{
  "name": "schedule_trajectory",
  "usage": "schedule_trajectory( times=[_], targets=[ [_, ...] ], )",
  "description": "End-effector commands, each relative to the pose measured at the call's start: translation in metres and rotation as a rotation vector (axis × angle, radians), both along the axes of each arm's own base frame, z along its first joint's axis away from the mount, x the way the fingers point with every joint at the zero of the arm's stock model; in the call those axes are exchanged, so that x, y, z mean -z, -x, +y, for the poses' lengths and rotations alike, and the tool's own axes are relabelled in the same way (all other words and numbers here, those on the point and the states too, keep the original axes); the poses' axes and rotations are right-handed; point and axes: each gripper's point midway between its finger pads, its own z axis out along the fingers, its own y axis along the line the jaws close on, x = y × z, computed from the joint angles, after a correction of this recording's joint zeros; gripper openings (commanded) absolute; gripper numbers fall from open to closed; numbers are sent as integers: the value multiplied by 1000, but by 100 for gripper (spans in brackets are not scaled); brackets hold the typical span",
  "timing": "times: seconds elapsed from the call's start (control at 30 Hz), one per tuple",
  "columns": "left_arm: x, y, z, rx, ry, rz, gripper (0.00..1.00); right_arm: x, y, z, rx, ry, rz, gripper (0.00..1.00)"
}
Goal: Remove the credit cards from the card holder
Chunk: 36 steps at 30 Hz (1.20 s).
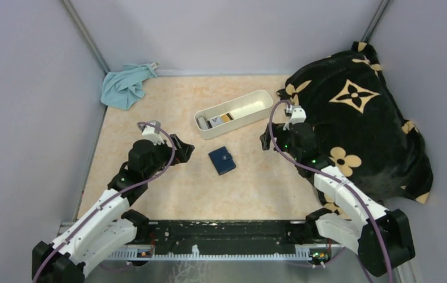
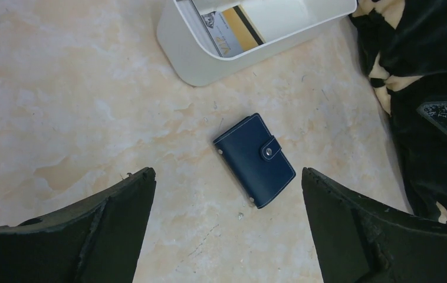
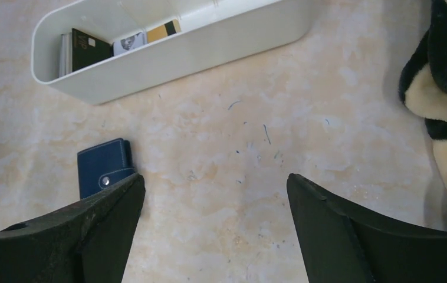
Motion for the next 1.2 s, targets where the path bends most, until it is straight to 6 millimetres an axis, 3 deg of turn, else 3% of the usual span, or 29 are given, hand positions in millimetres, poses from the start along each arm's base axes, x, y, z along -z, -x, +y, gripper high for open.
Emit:
schedule_trajectory(
  times=[0.0,0.07,0.1,0.17,0.23,0.4,0.53,0.73,0.97,1.07,1.17],
  targets=[
    [6,0,0,-14,8,5,99,-13,-5,-7,34,14,-66,91],
    [6,-2,0,-20,23,-1,99,-7,-6,-11,98,-44,-48,94],
    [6,-3,-1,-23,24,-5,99,-1,-7,-14,132,-65,-31,88],
    [7,-6,0,-26,10,-10,99,4,-10,-8,106,-80,-14,60],
    [10,-9,2,-44,-3,-7,99,8,-12,0,61,-69,7,48],
    [2,-12,-2,-14,-7,-48,99,-1,-14,23,-50,-43,-18,47],
    [-4,-17,1,-25,-17,-117,97,-8,-17,38,-83,-23,-40,56],
    [14,-23,1,-56,-32,-45,96,-9,-21,80,-177,59,-23,66],
    [12,-25,-4,-28,-53,-26,94,-16,-59,95,-138,147,5,66],
    [-5,-22,-5,-5,-58,-28,92,-31,-84,94,-123,175,3,52],
    [-15,-20,-2,-11,-66,-44,85,-44,-110,89,-106,153,12,18]
  ],
)
